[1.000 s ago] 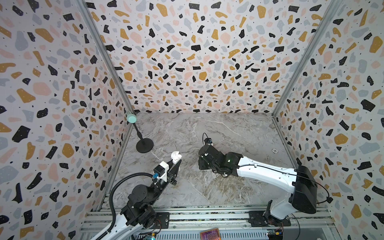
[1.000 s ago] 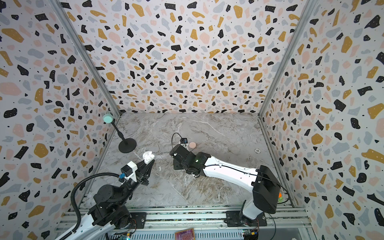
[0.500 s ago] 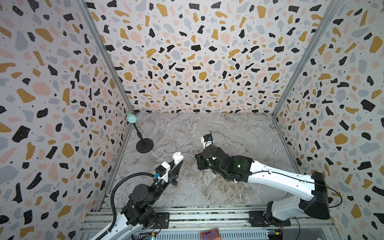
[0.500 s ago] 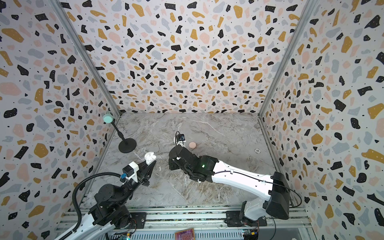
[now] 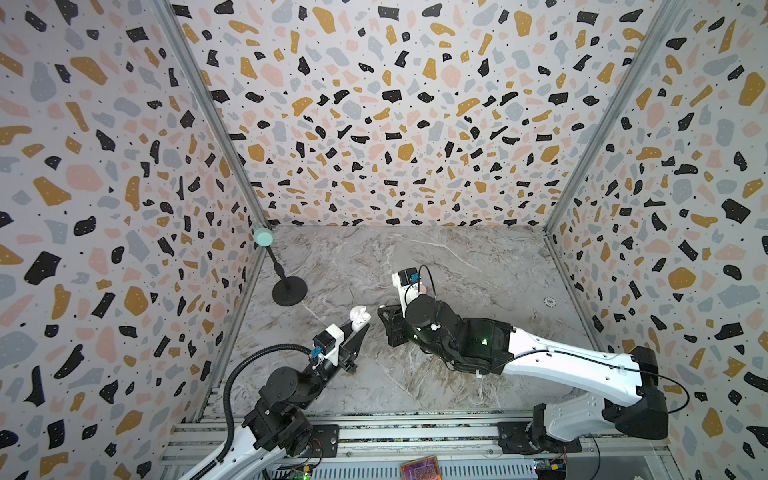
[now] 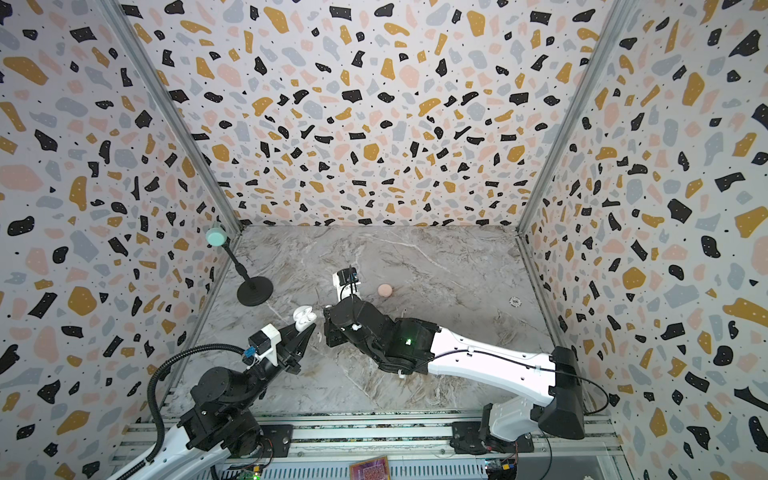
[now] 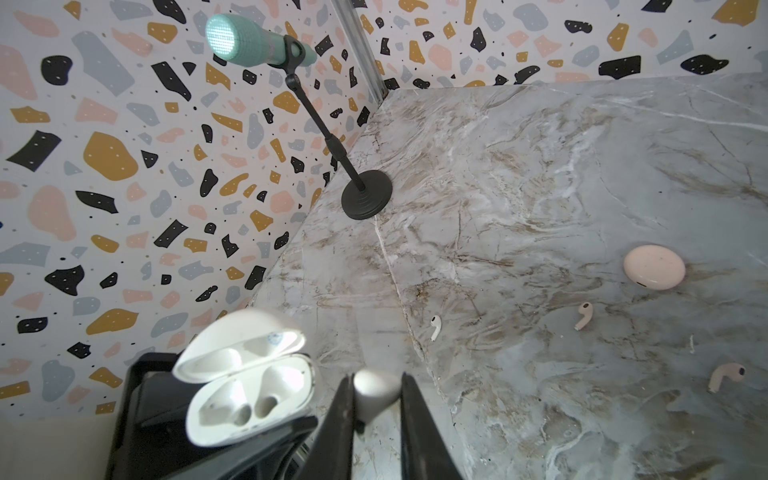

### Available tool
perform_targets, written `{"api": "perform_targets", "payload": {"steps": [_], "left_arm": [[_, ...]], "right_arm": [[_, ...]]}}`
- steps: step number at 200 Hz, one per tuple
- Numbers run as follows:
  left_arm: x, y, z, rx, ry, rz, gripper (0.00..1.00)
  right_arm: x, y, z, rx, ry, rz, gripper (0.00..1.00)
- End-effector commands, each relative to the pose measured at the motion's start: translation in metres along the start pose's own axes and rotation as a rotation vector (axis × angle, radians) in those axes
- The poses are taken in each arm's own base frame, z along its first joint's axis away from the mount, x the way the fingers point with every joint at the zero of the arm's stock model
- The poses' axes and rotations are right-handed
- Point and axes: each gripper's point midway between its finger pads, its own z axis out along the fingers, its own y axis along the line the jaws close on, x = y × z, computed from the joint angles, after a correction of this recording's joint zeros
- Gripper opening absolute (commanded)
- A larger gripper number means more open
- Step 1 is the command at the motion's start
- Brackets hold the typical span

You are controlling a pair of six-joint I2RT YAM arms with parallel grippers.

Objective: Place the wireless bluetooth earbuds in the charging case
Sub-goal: 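Carry the white earbud with the right gripper over the open case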

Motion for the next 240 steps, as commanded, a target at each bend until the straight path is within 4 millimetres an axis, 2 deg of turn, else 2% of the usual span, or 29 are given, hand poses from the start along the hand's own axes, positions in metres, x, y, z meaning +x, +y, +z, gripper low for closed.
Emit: {"api": "perform_targets", "payload": {"steps": [1,46,117,240], "left_arm": [[-0.019,-0.003,0.0,0.021,-0.064,-0.014,0.0],[-0.019,-0.006,0.0,0.043,-0.064,-0.018,0.0],[-0.02,-0.009,0.0,0.059,-0.071,-0.021,0.0],[-0.024,-0.007,-0.002,0.049,-0.09,-0.018,0.0]], "right_arm": [[-0.036,0.02,-0.022,-0.054,-0.099,0.003,0.21],[-0.037,0.032,-0.023,-0.086,-0.115,-0.013,0.21],[-0.034,0.039,-0.021,-0.104,-0.115,-0.029,0.21],[-0.018,0.039,-0.016,-0.12,-0.091,-0.024,0.21]]}}
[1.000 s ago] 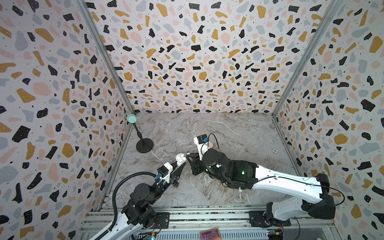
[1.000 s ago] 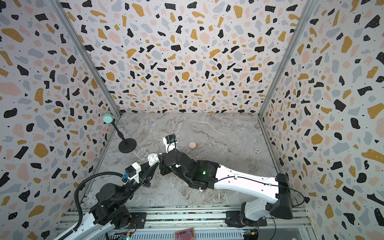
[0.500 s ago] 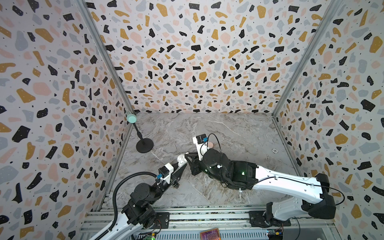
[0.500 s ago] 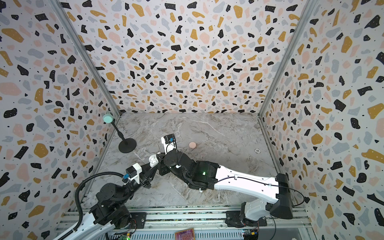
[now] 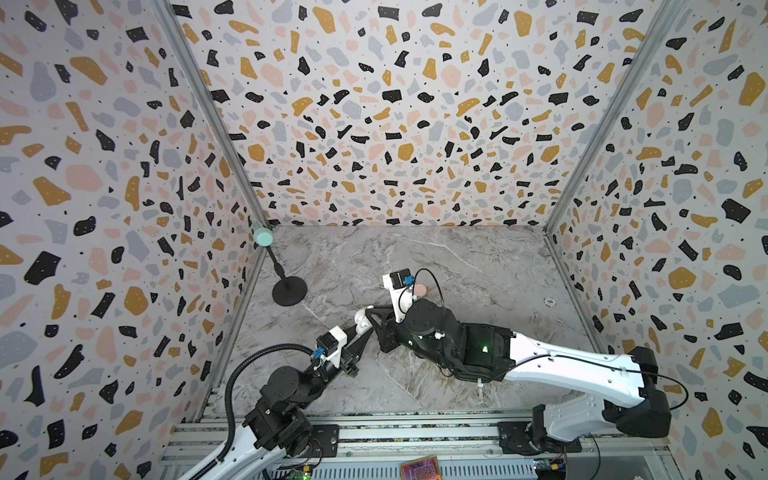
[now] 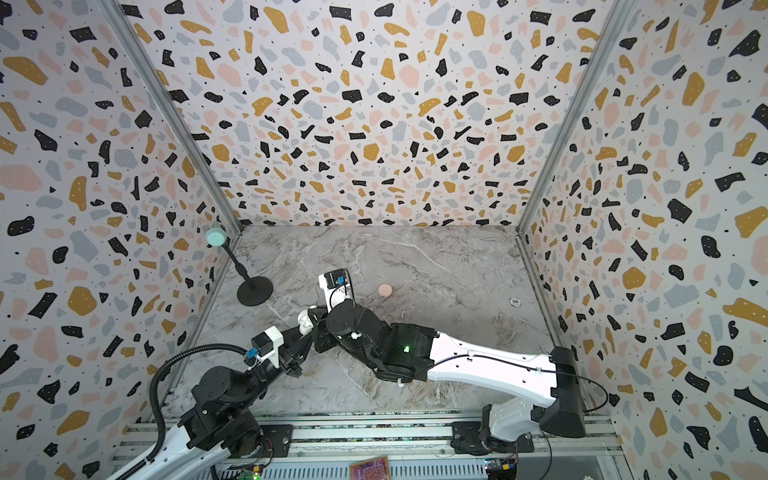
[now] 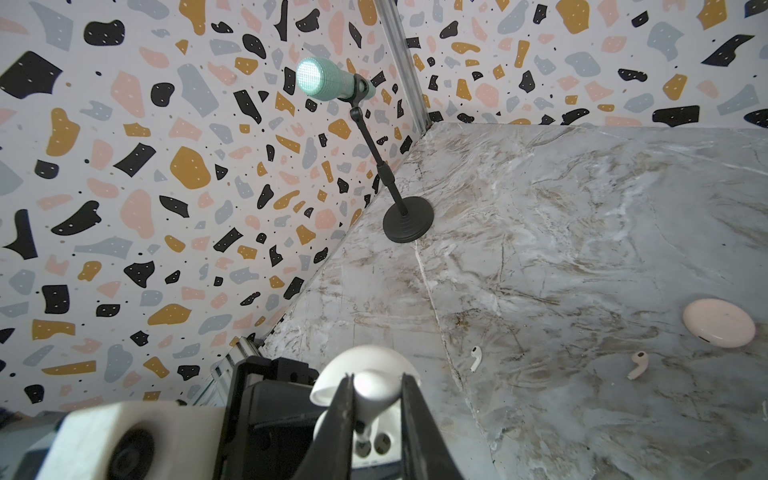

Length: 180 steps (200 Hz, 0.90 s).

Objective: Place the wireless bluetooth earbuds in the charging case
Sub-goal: 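Carry the white earbud with the right gripper over the open case, then lower the earbud into the case slot and open the right gripper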

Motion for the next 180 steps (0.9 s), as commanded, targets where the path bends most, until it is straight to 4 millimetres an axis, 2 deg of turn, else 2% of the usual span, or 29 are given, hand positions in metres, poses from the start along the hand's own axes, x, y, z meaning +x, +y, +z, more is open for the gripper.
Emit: {"api": "perform_targets", "payload": {"steps": [1,180], "left_arm": [[-0.024,0.002,-0.003,-0.009,-0.089,0.003,0.0],[-0.03,0.003,-0.006,-0.011,-0.116,-0.002,0.0]], "right_arm": [[-0.005,0.003,-0.006,-0.018,-0.021,0.011,0.21],[0.008,0.009,-0.005,-0.047,-0.003,0.007,0.21]]}}
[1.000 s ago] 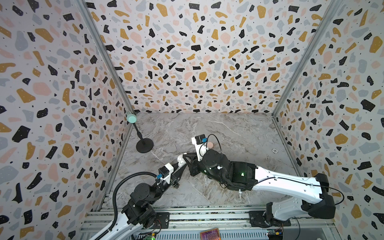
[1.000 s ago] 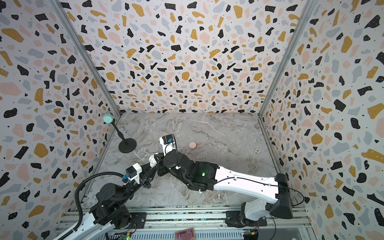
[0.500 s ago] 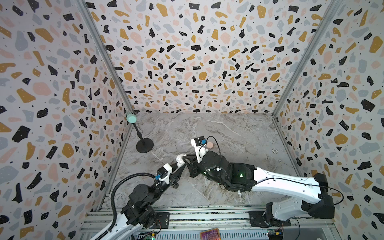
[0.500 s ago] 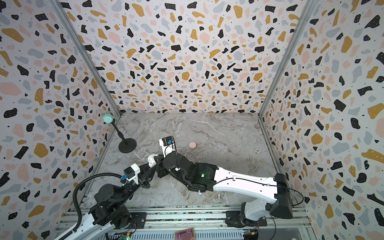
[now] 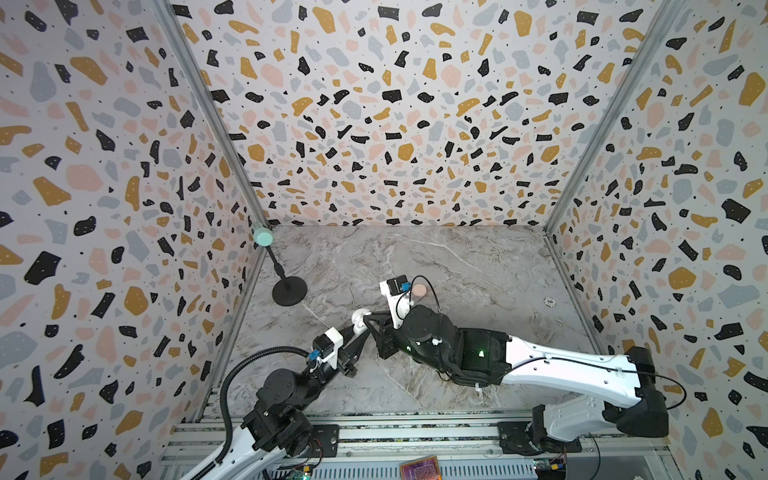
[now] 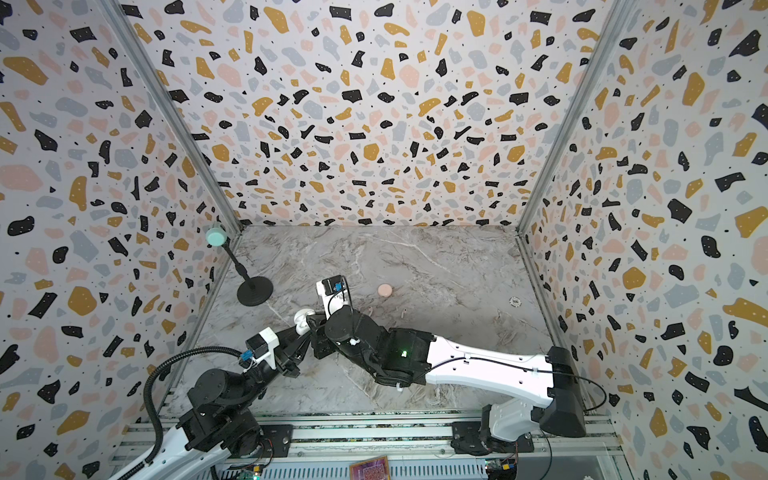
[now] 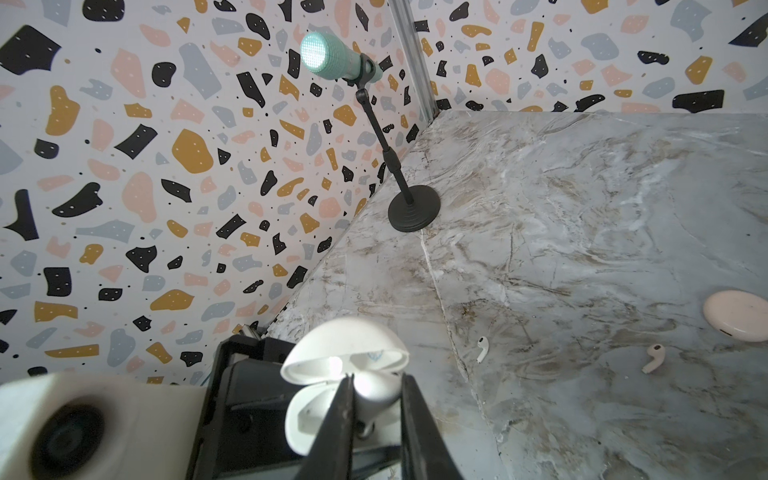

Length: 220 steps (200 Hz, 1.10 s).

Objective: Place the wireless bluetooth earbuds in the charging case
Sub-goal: 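Lower the earbud into the case slot and open the right gripper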

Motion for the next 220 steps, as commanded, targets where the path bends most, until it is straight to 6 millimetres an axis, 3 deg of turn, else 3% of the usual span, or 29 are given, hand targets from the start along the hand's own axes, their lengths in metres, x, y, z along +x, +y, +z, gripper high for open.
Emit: {"api": "perform_targets", "payload": {"steps": [1,149,195,220], "left_arm": [[-0.021,0.002,-0.002,-0.009,-0.079,-0.002,0.0],[-0.02,0.002,-0.002,-0.009,-0.079,-0.001,0.0],[-0.02,0.002,-0.002,-0.009,-0.079,-0.001,0.0],[-0.02,0.003,-0.003,-0.012,-0.078,-0.003,0.0]], "right_arm": [[-0.007,0.006,-0.008,-0.026,-0.022,0.01,0.21],[-0.014,0.003,-0.014,-0.013,-0.04,0.016,0.33],[-0.023,0.002,-0.021,0.001,-0.06,0.011,0.42],[-0.031,0.002,-0.027,0.008,-0.077,0.006,0.56]]}}
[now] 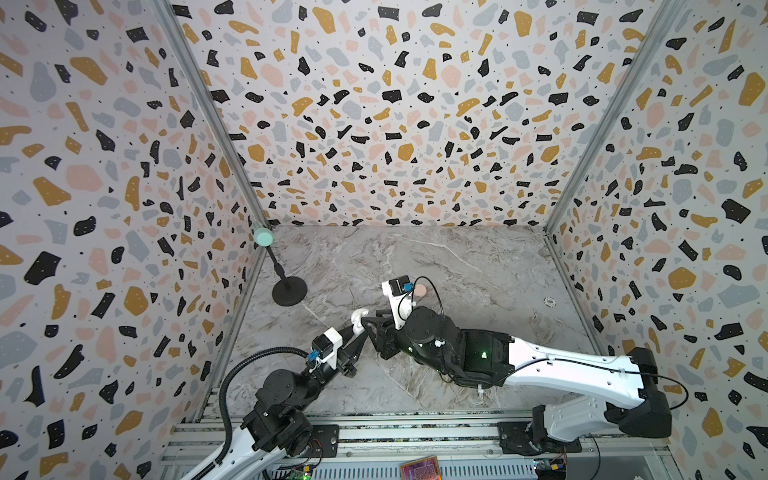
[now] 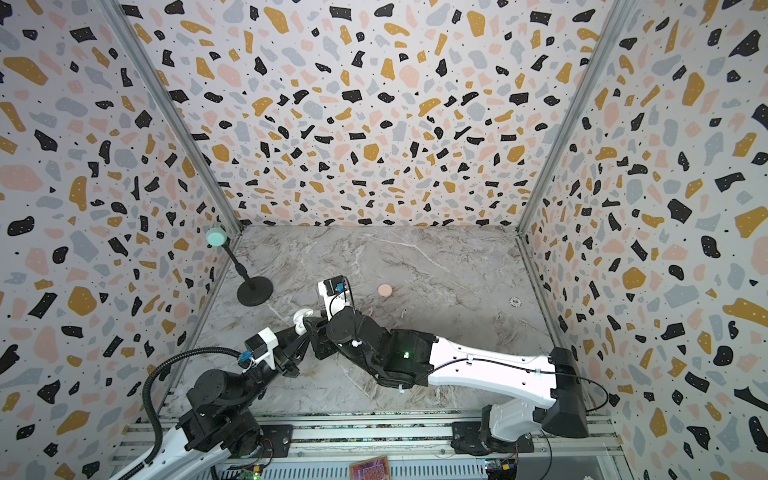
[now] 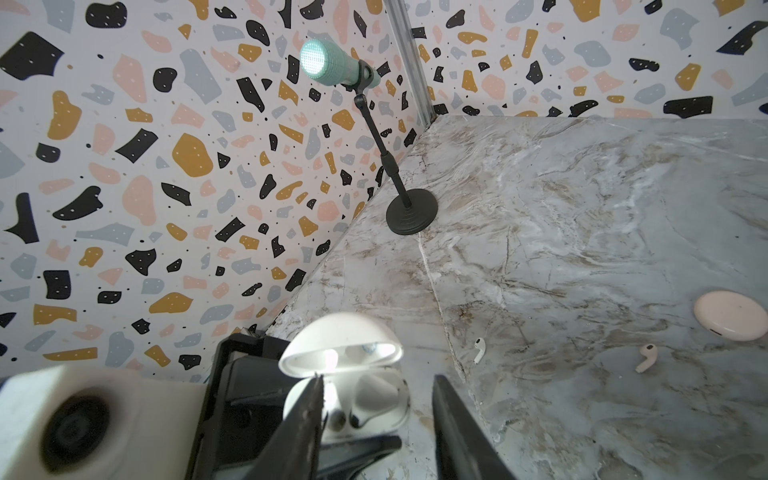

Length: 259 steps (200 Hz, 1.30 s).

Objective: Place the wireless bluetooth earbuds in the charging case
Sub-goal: 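Lower the earbud into the case slot and open the right gripper, then withdraw the right gripper from the case toward the other white earbud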

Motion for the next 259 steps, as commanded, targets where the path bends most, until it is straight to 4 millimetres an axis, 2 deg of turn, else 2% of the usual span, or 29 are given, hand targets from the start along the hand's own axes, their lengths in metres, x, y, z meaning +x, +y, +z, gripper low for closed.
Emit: {"api": "perform_targets", "payload": {"steps": [1,39,58,80,108,127,159,185,229,259], "left_arm": [[-0.019,0.003,-0.002,-0.012,-0.072,-0.003,0.0],[-0.019,0.007,-0.003,-0.034,-0.073,-0.003,0.0],[-0.021,0.01,-0.004,-0.056,-0.081,-0.005,0.0],[-0.022,0.019,-0.006,-0.105,-0.085,-0.006,0.0],[-0.023,0.036,-0.01,-0.203,-0.085,-0.011,0.0],[-0.024,0.048,-0.014,-0.278,-0.085,-0.011,0.0],[-0.027,0.07,-0.025,-0.411,-0.091,-0.015,0.0],[-0.029,0.085,-0.035,-0.507,-0.096,-0.016,0.0],[-0.031,0.094,-0.042,-0.567,-0.104,-0.019,0.0],[-0.032,0.096,-0.043,-0.574,-0.104,-0.019,0.0]], "right_arm": [[-0.028,0.004,-0.022,-0.008,-0.064,0.008,0.56],[-0.045,-0.01,-0.032,0.025,-0.086,0.02,0.75],[-0.049,-0.021,-0.035,0.019,-0.086,0.05,0.78],[-0.054,-0.042,-0.037,0.041,-0.077,0.094,0.81],[-0.056,-0.067,-0.039,0.076,-0.063,0.126,0.88],[-0.053,-0.089,-0.034,0.114,-0.037,0.159,0.89],[-0.027,-0.124,-0.009,0.167,0.065,0.211,0.89],[0.003,-0.136,0.022,0.181,0.183,0.217,0.86],[0.068,-0.136,0.08,0.17,0.404,0.199,0.74],[0.099,-0.13,0.111,0.171,0.481,0.152,0.66]]}}
